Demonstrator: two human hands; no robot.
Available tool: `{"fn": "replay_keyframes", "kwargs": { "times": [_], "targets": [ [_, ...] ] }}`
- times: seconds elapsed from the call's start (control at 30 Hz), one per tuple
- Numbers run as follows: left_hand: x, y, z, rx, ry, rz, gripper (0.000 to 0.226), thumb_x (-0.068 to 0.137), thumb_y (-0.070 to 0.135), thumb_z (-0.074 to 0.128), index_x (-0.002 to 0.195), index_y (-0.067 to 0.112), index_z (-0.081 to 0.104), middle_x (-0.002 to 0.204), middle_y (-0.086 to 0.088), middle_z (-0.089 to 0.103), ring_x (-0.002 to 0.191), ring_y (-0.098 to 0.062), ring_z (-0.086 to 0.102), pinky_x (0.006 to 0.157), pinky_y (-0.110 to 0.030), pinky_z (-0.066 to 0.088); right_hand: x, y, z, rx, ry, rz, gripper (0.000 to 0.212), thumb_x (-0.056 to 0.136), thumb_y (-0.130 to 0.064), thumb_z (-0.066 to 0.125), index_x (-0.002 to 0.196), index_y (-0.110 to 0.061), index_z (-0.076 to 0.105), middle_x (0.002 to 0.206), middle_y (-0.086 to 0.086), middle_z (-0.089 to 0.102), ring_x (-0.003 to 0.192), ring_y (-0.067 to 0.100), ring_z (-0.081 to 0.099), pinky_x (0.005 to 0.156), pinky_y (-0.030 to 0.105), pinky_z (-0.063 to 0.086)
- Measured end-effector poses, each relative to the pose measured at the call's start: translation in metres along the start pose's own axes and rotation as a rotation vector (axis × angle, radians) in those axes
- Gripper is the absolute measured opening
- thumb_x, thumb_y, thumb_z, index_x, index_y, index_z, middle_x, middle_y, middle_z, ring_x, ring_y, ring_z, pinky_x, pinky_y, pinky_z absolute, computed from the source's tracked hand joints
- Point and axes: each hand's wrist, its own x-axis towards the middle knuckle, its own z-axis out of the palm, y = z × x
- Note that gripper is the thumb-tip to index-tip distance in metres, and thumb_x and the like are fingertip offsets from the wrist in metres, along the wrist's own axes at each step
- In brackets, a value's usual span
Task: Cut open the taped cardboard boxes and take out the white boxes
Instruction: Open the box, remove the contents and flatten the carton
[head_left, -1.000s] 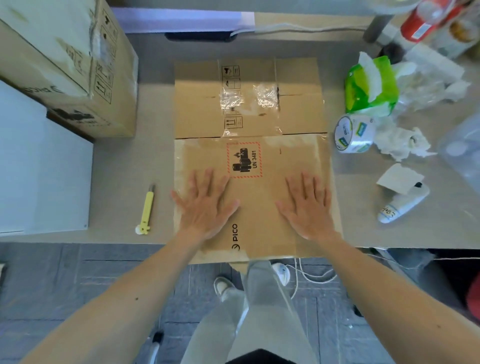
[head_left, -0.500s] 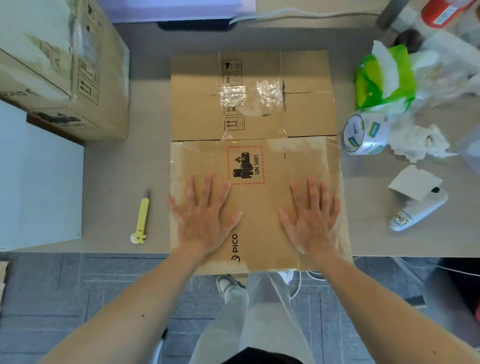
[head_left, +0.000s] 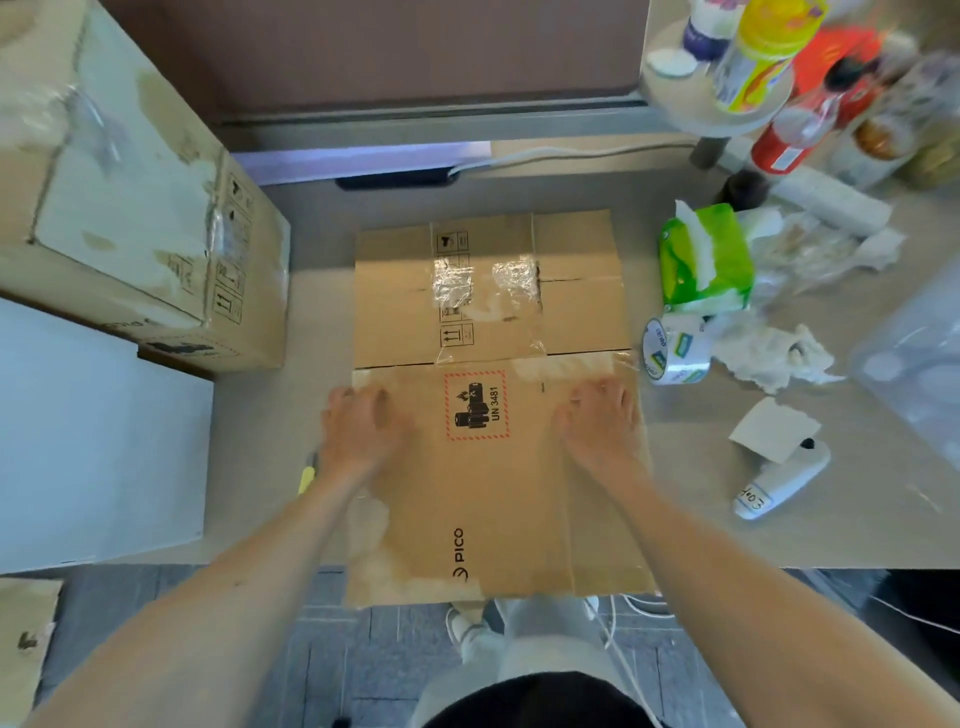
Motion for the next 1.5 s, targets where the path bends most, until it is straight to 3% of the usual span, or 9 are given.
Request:
{"fn": "replay_keyframes", "kwargs": {
  "times": [0.2,0.4,0.63,0.77,0.87,0.97,1.07,1.27,1.5],
  "targets": [
    [0.048,0.021,-0.029,-0.379,0.032,-0.251,0.091,0.078,0.051,0.079,0.149,0.014,0.034,0.148,-0.012,0.046,0.134,-0.03,0.047,0.107,-0.036,0.039,0.054,-0.011,-0.023,0.116,-0.02,0.264,0.067,0.09,-0.036,0.062,0.142,-0.01,0.029,0.147,0.023,0.019,0.134,0.047,0.026,0.105,0.057,0.035],
    [0.067,0.026,-0.037,-0.411,0.05,-0.328,0.048,0.085,0.048,0.073,0.116,0.011,0.064,0.12,-0.009,0.068,0.109,-0.028,0.064,0.084,-0.032,0.047,0.073,-0.009,-0.027,0.176,-0.021,0.373,0.087,0.088,-0.037,0.067,0.149,-0.006,0.014,0.143,0.026,0.026,0.134,0.044,0.028,0.104,0.055,0.035],
    [0.052,0.032,-0.053,-0.376,0.157,-0.254,0.036,0.104,0.033,0.045,0.1,0.0,0.058,0.103,-0.019,0.061,0.102,-0.036,0.058,0.074,-0.034,0.034,0.075,-0.01,-0.027,0.235,-0.088,0.441,0.065,0.086,-0.037,0.065,0.133,0.001,0.041,0.141,0.028,0.037,0.134,0.046,0.029,0.109,0.05,0.029],
    [0.032,0.037,-0.075,-0.401,0.237,-0.218,0.033,0.105,0.027,0.043,0.101,-0.002,0.058,0.103,-0.018,0.059,0.105,-0.036,0.058,0.079,-0.038,0.038,0.07,-0.022,-0.038,0.365,-0.022,0.346,0.028,0.087,-0.032,0.057,0.086,-0.004,0.061,0.106,0.021,0.061,0.105,0.04,0.056,0.087,0.043,0.049],
    [0.009,0.054,-0.098,-0.447,0.278,-0.163,0.03,0.106,0.027,0.042,0.108,0.001,0.057,0.118,-0.021,0.057,0.116,-0.037,0.055,0.091,-0.042,0.04,0.057,-0.038,-0.051,0.405,0.018,0.269,0.026,0.095,-0.027,0.049,0.091,-0.003,0.059,0.104,0.019,0.06,0.098,0.037,0.058,0.078,0.039,0.043],
    [-0.009,0.064,-0.123,-0.525,0.326,-0.065,0.036,0.107,0.031,0.039,0.11,-0.001,0.056,0.109,-0.01,0.053,0.108,-0.028,0.053,0.09,-0.041,0.038,0.039,-0.049,-0.072,0.461,0.107,0.214,0.026,0.097,-0.028,0.046,0.101,-0.005,0.056,0.102,0.016,0.059,0.101,0.037,0.056,0.082,0.042,0.043],
    [-0.023,0.066,-0.154,-0.6,0.38,0.038,0.037,0.106,0.035,0.039,0.088,0.005,0.051,0.087,-0.004,0.054,0.093,-0.032,0.054,0.075,-0.037,0.036,0.019,-0.059,-0.105,0.528,0.237,0.112,0.03,0.1,-0.029,0.047,0.11,-0.002,0.056,0.101,0.014,0.058,0.103,0.036,0.054,0.079,0.039,0.037],
    [-0.082,0.088,-0.236,-0.687,0.534,0.251,0.032,0.105,0.035,0.042,0.088,0.011,0.055,0.079,0.003,0.053,0.074,-0.014,0.049,0.062,-0.03,0.033,-0.034,-0.076,-0.199,0.555,0.567,0.014,0.042,0.099,-0.043,0.049,0.094,-0.002,0.059,0.091,0.015,0.062,0.092,0.038,0.059,0.072,0.038,0.038],
    [-0.179,0.093,-0.333,-0.846,0.697,0.449,0.035,0.103,0.037,0.046,0.097,0.006,0.062,0.09,-0.002,0.062,0.089,-0.024,0.057,0.076,-0.035,0.042,-0.133,-0.106,-0.309,0.567,0.825,-0.103,0.056,0.096,-0.055,0.048,0.094,0.0,0.062,0.094,0.024,0.067,0.092,0.042,0.062,0.082,0.048,0.05]
  ]
}}
